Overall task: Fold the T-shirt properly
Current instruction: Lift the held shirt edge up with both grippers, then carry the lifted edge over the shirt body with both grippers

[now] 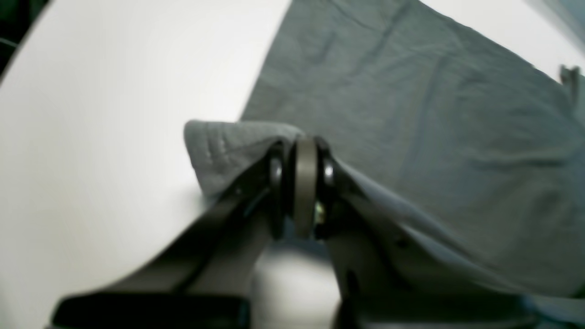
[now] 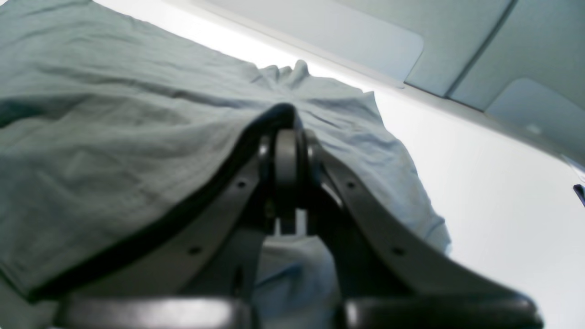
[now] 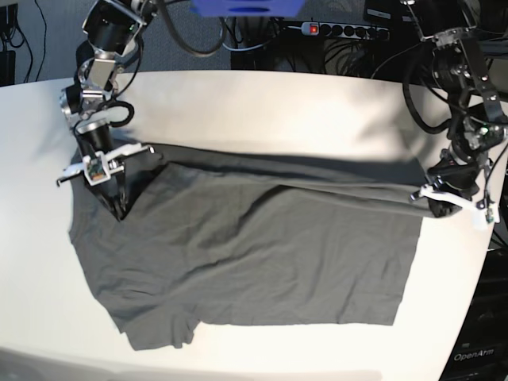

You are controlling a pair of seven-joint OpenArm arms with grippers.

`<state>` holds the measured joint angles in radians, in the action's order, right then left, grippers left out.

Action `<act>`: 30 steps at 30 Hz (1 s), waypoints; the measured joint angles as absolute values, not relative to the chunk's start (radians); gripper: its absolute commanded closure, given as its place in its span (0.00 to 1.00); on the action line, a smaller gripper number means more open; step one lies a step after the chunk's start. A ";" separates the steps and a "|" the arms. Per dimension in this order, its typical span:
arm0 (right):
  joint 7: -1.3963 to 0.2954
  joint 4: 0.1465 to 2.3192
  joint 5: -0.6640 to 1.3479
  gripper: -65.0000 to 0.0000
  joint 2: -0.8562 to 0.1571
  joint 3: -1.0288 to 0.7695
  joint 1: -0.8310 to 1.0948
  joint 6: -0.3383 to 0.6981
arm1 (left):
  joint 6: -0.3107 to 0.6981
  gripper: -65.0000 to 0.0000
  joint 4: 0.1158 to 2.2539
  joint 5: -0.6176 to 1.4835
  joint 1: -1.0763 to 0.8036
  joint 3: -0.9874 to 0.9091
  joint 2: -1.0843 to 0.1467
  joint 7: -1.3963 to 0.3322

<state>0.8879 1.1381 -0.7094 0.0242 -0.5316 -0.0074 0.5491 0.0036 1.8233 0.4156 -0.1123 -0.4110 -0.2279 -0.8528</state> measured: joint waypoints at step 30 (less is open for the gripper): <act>0.810 1.080 -0.712 0.99 -0.047 -0.531 -0.096 0.550 | 0.018 0.96 1.714 -0.032 -0.021 -0.115 -0.227 -0.751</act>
